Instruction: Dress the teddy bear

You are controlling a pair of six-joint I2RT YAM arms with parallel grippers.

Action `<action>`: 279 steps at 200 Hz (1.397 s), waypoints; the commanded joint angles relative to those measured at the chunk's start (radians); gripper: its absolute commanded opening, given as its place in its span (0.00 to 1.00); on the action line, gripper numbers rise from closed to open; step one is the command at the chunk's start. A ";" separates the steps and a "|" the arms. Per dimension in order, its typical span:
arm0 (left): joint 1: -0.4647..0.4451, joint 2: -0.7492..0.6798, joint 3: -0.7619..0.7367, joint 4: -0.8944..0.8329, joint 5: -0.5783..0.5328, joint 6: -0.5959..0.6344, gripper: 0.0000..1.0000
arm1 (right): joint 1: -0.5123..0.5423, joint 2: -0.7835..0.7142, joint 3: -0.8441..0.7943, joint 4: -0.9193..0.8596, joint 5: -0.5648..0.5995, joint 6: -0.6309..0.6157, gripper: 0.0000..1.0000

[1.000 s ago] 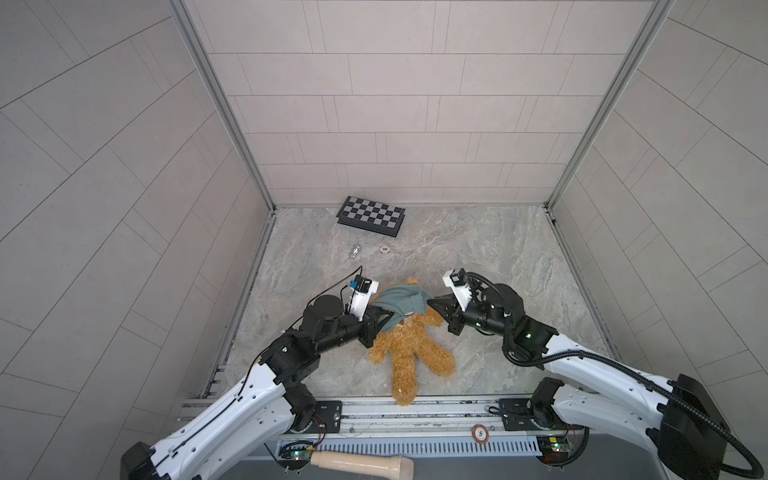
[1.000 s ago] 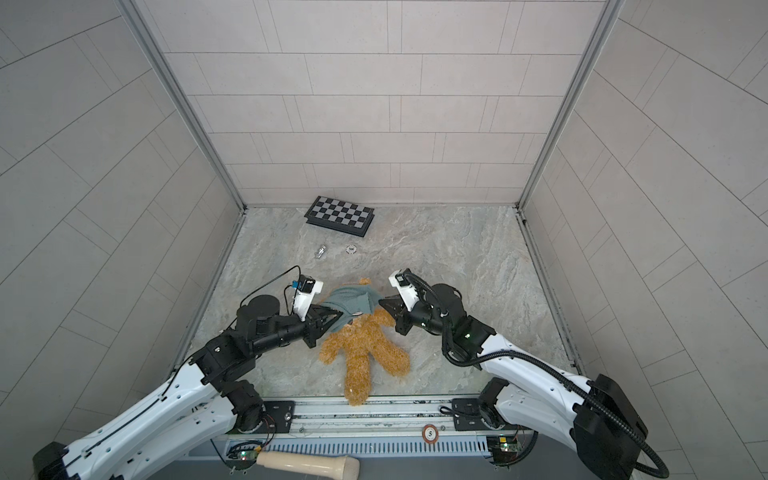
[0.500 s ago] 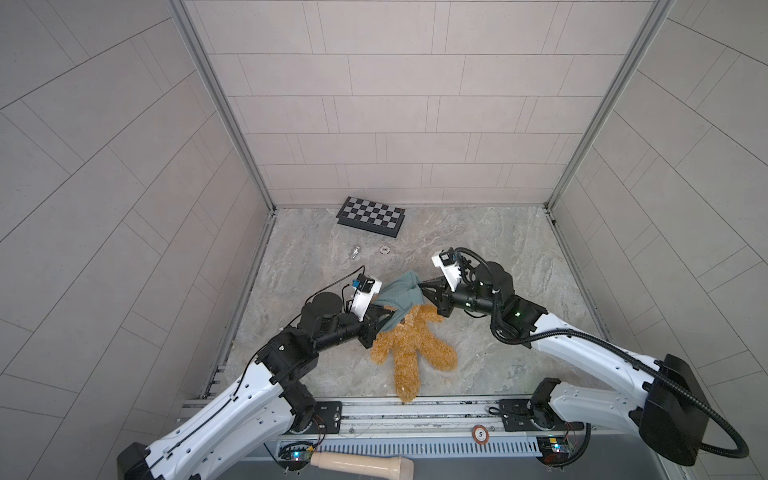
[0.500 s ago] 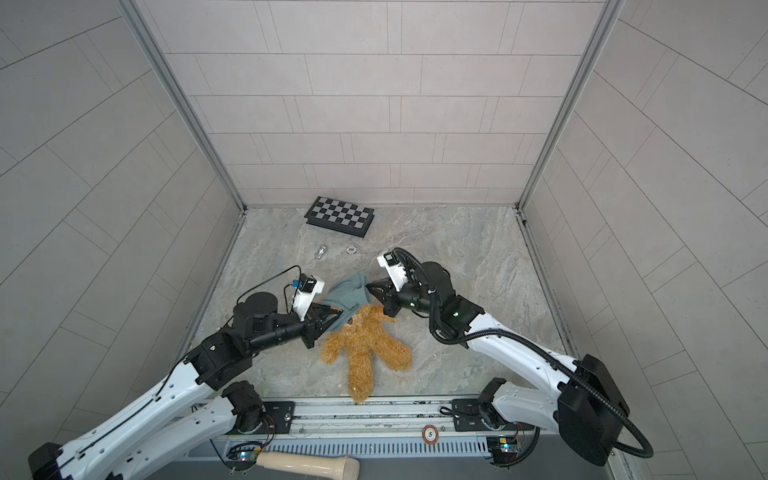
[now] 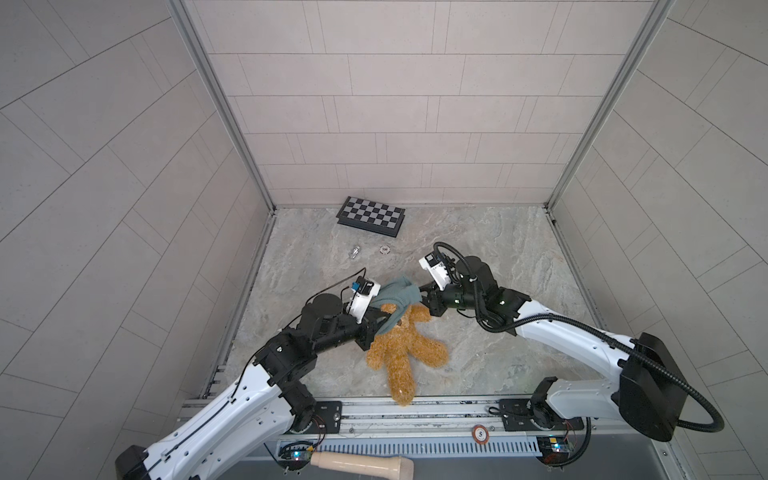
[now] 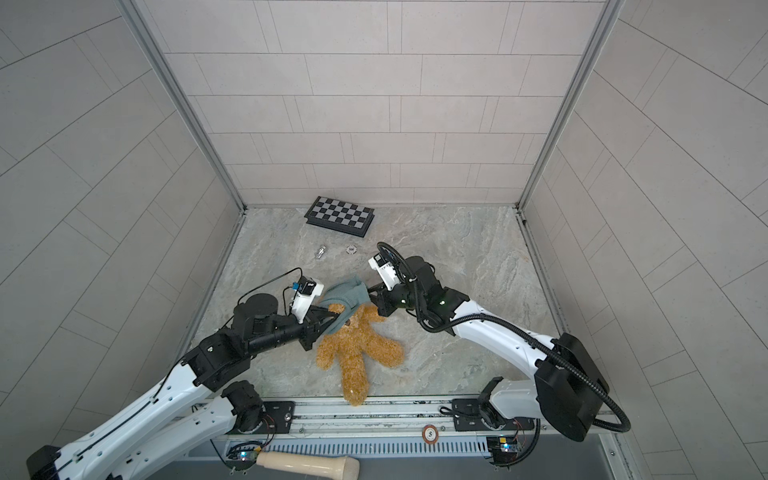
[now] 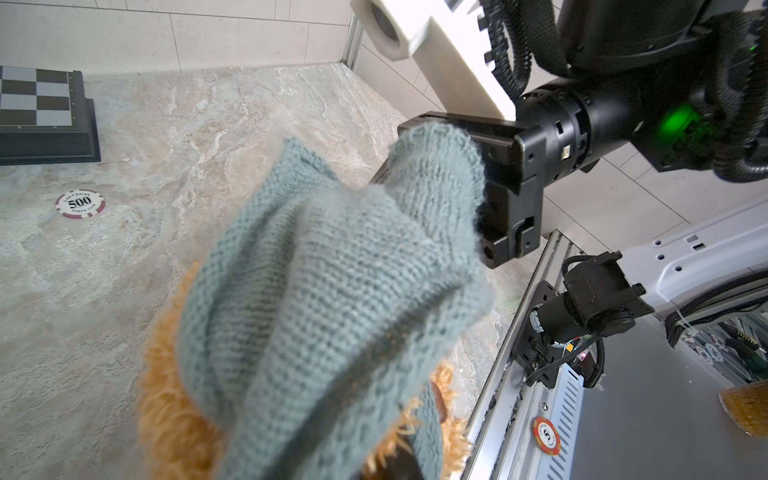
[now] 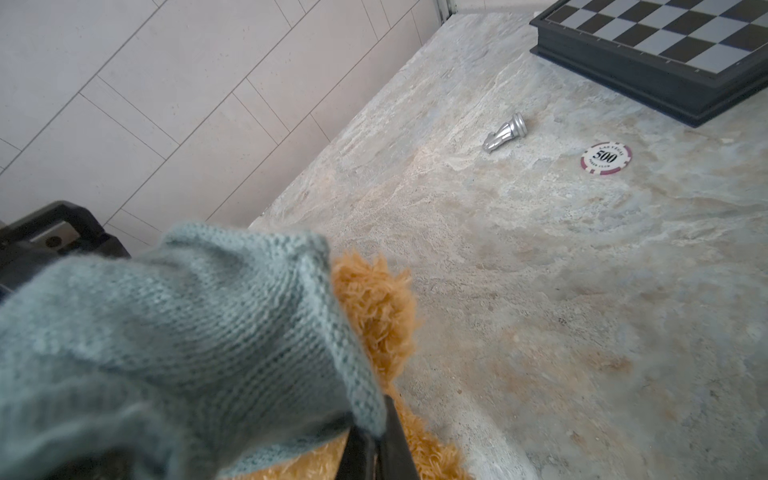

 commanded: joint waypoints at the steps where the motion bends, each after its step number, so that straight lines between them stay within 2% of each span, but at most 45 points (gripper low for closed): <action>1: -0.019 -0.044 0.060 0.036 0.073 0.037 0.00 | -0.018 -0.057 -0.046 -0.084 0.091 -0.020 0.00; 20: -0.018 -0.050 0.058 0.050 0.069 0.040 0.00 | -0.033 -0.090 -0.129 -0.037 0.038 0.006 0.00; 42: -0.019 -0.045 0.056 0.062 0.098 0.043 0.00 | -0.045 -0.074 -0.144 -0.041 0.049 0.027 0.00; 86: -0.019 -0.039 0.061 0.056 0.172 0.053 0.00 | -0.031 -0.008 -0.032 0.097 -0.020 0.054 0.00; 114: -0.024 -0.034 0.084 0.026 0.190 0.078 0.00 | -0.027 0.041 0.038 0.131 -0.061 0.079 0.05; 135: -0.023 -0.032 0.099 0.014 0.206 0.095 0.00 | -0.039 0.074 0.049 0.081 0.004 0.071 0.01; 160: -0.022 -0.011 0.115 -0.014 0.213 0.125 0.00 | -0.058 0.072 0.011 0.145 0.011 0.122 0.00; 208: -0.022 -0.020 0.133 -0.019 0.195 0.146 0.00 | -0.060 0.122 -0.048 0.027 0.140 0.095 0.00; 253: -0.023 0.009 0.173 -0.076 0.221 0.188 0.00 | -0.036 0.167 -0.026 0.028 0.052 0.103 0.00; 279: -0.022 0.031 0.188 -0.092 0.244 0.201 0.00 | -0.027 0.108 -0.025 0.081 -0.056 0.088 0.02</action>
